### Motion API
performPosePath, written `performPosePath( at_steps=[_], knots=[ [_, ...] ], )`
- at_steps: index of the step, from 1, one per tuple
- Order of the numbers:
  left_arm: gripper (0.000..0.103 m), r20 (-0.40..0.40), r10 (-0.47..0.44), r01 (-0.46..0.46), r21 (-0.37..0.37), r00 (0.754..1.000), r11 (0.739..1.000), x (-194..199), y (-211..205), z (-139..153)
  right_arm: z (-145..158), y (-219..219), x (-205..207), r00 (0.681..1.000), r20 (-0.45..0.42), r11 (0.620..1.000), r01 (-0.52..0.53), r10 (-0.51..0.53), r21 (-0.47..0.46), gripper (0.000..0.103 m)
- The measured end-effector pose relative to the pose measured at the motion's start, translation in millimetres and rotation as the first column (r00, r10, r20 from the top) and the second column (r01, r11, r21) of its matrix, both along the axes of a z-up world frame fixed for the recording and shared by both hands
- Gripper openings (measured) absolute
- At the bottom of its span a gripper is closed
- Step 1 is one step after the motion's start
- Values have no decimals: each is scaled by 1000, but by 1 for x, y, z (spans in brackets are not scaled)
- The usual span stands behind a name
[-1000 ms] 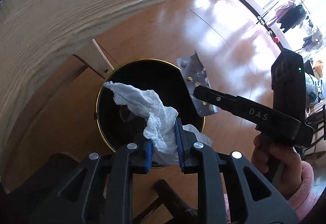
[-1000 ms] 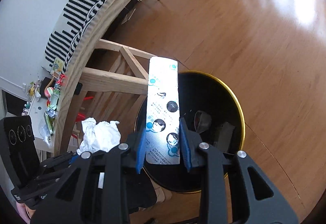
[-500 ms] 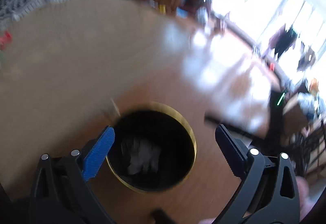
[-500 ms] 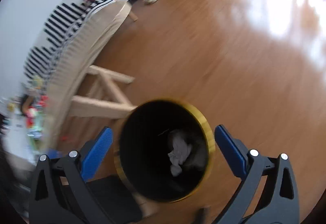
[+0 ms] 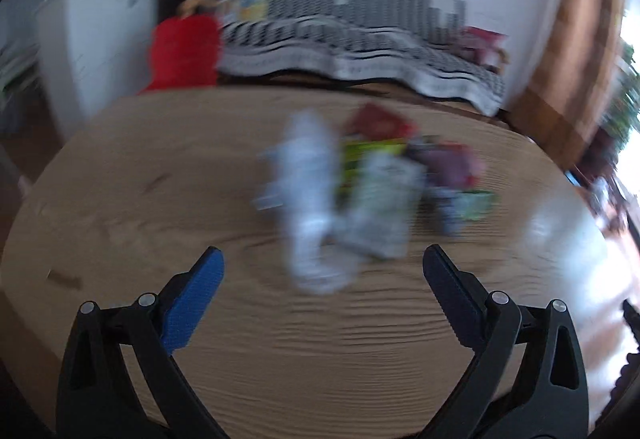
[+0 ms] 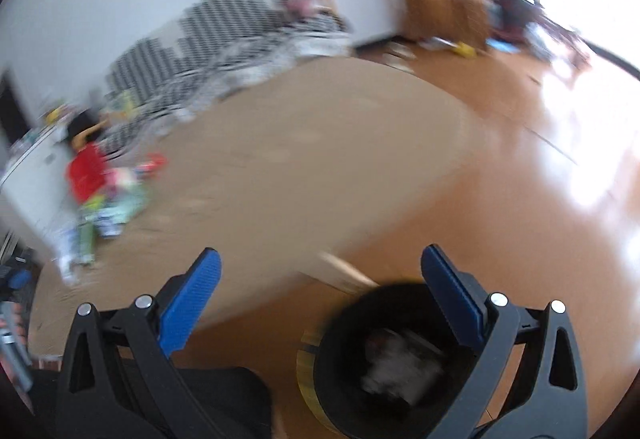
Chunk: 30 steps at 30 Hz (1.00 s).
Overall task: Collect trash
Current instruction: 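Grasp the clear plastic bag with the left gripper while the right gripper grasps a white-green box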
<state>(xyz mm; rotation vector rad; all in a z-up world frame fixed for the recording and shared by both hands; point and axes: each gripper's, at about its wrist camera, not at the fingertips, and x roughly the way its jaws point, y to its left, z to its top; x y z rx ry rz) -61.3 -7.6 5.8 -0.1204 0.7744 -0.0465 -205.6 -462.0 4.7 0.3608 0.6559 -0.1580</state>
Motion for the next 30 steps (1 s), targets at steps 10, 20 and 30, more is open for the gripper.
performPosePath(
  at_steps=[10,20,30],
  knots=[
    [93,-103,-153,156,16,983,988,56,0,-33,30,244,170,822,-21,815,-562,570,141,97],
    [61,-168,-198,204,18,966,979,90,3,-59,-31,300,247,787,-155,794,-554,597,249,81],
    [14,-79,-199,195,-60,977,979,83,12,-34,-28,286,247,782,-42,750,-580,622,317,12]
  ],
)
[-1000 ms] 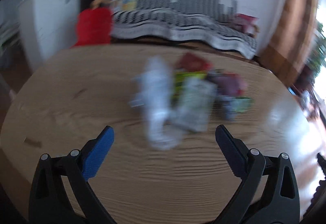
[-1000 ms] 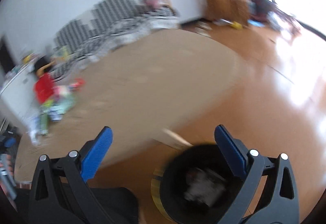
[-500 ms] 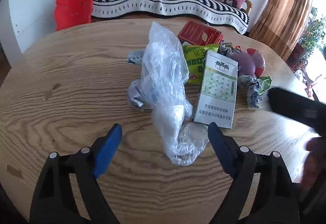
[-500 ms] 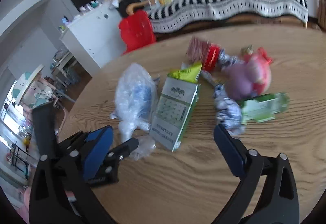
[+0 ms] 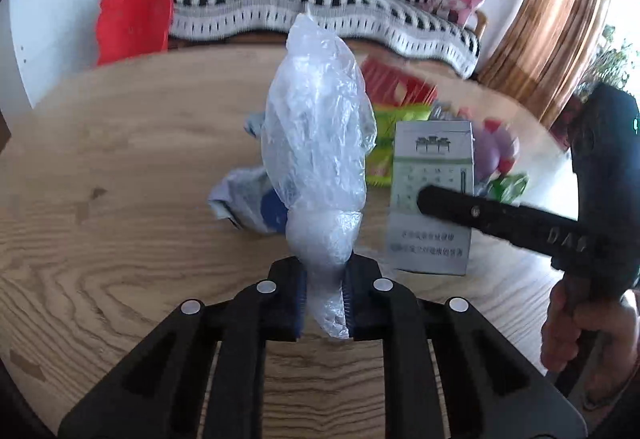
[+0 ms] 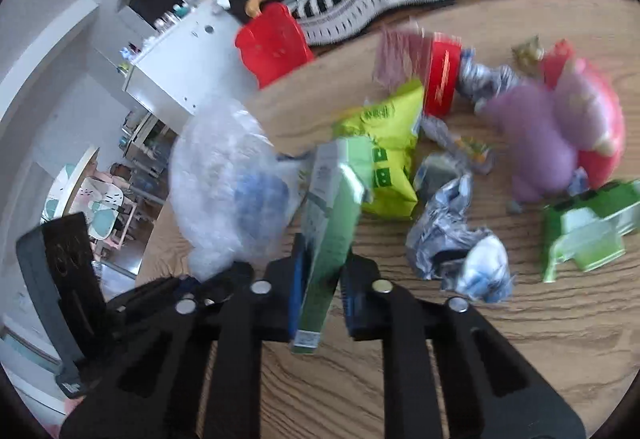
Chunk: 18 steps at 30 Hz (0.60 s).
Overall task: Collect trash
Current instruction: 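Grasp the clear plastic bag with the left gripper while the right gripper grasps a white-green box, then carry the plastic bag and box over the bin and open both grippers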
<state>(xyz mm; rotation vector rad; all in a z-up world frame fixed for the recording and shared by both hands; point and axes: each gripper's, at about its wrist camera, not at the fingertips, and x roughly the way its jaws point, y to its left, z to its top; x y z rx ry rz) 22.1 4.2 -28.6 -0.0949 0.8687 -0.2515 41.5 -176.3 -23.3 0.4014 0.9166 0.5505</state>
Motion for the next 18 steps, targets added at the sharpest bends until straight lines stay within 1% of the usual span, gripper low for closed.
performPosePath(
  at_steps=[3,5,6,9,13,18],
  knots=[
    [14,55,15,-14,-15,998,1000,-10,0,13,19,-11,-14,995,96,1000,28,-27,-5,12],
    [14,76,26,-24,-31,997,999,-17,1,18,27,-18,-22,989,139,999,46,-45,-5,12],
    [14,84,28,-26,-33,996,999,-19,1,20,28,-20,-23,988,146,999,52,-50,-4,12],
    [14,87,28,-26,-26,996,999,-23,-3,20,29,-23,-23,987,148,998,66,-65,-5,12],
    [14,77,24,-23,-12,997,1000,-25,-6,15,24,-18,-18,991,115,998,70,-70,2,12],
    [14,70,37,-36,-14,997,999,-24,-2,15,22,-12,-20,990,122,997,76,-74,-15,12]
  ],
)
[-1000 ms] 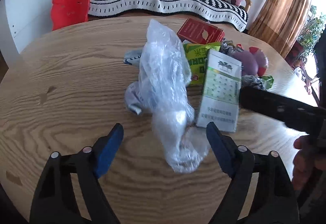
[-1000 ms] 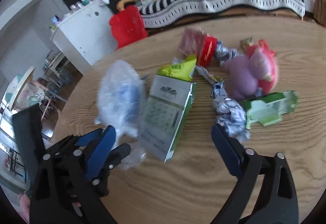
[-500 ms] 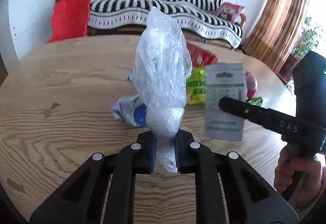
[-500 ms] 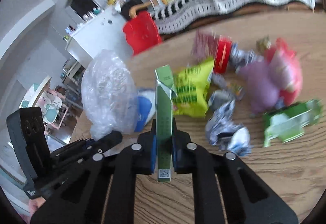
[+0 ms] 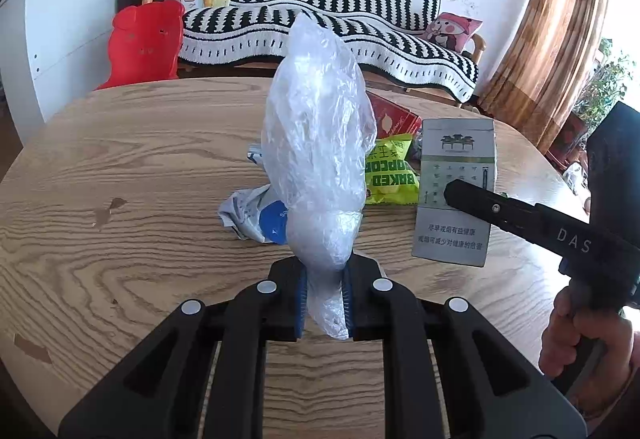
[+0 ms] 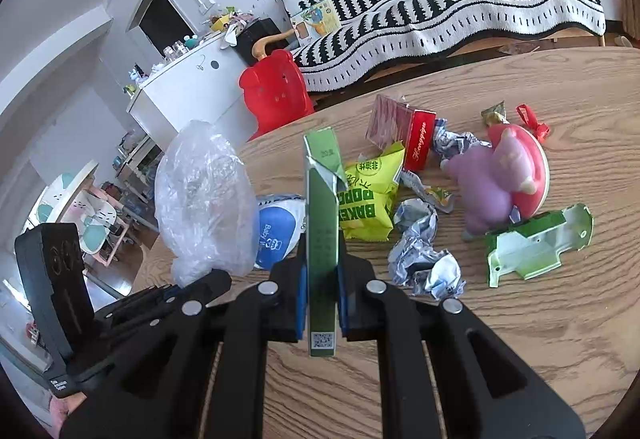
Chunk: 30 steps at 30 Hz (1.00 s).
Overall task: Collect trash
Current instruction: 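Carry the plastic bag and box over the bin and open both grippers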
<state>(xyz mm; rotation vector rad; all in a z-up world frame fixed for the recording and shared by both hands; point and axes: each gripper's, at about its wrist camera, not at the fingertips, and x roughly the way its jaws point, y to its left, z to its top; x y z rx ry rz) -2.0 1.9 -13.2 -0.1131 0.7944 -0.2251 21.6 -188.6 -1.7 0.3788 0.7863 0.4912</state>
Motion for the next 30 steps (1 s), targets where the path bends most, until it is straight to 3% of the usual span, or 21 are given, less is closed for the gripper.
performPosePath(
  at_steps=[10,15,22,26,30],
  knots=[
    [14,-2,6,-6,-4,1000,1000,0,-5,2,-2,3,0,1000,-7,1000,-3,3,4,12],
    [14,8,-43,43,41,999,998,-1,-21,2,-2,-1,0,1000,-8,1000,3,-3,17,12],
    [14,33,-108,108,-19,994,994,-10,-47,14,18,-36,-12,994,63,991,80,-87,106,12],
    [14,106,-161,161,12,981,987,-22,-87,36,49,-88,-44,964,156,965,186,-216,187,12],
    [14,127,-275,276,12,953,961,-41,-144,57,80,-162,-118,882,299,932,349,-363,101,12]
  ],
)
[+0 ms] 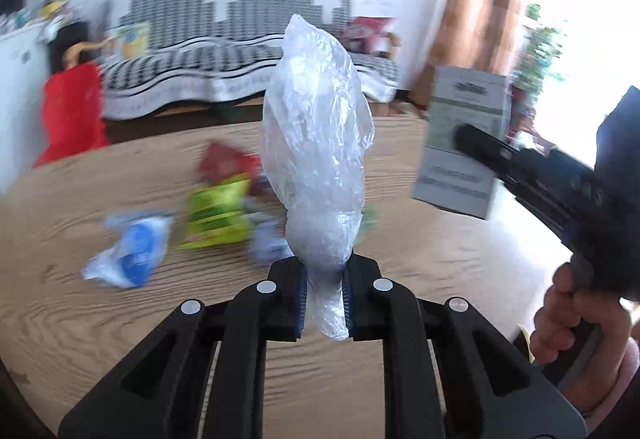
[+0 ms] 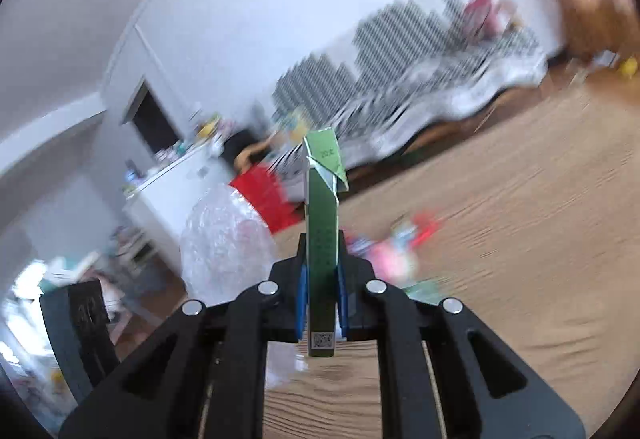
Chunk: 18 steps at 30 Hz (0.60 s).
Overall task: Collect trash
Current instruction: 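Carry the plastic bag and box over the bin and open both grippers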
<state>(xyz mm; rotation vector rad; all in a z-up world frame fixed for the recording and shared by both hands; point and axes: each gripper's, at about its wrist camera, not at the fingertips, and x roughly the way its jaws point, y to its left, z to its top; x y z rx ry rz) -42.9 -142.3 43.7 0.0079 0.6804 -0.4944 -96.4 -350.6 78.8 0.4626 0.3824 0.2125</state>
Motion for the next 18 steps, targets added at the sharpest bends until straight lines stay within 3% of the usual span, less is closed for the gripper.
performPosePath(
  at_steps=[2,4,7,9,12,14,15,18],
  knots=[
    [14,-13,-104,103,-32,995,994,-16,-43,8,9,-44,-36,996,4,995,86,-86,-45,12],
    [14,-43,-230,228,-56,972,972,-35,-91,9,11,-86,-71,987,-20,985,155,-157,-70,12],
    [14,-116,-400,394,-67,909,917,-69,-168,-3,0,-153,-127,961,-105,965,244,-254,-101,12],
    [14,-204,-482,478,-76,852,875,-93,-216,-25,-17,-180,-150,939,-172,953,279,-297,-119,12],
    [14,-367,-514,536,-48,775,843,-119,-270,-76,-66,-220,-183,890,-322,945,321,-322,-57,12],
    [14,-456,-520,590,14,723,808,-138,-303,-114,-113,-239,-189,831,-454,940,337,-322,-51,12],
    [14,-480,-521,610,39,706,791,-144,-314,-129,-143,-246,-190,793,-528,941,336,-305,-39,12],
    [14,-582,-472,631,95,662,770,-151,-331,-182,-210,-257,-199,720,-652,934,353,-239,48,12]
  ],
)
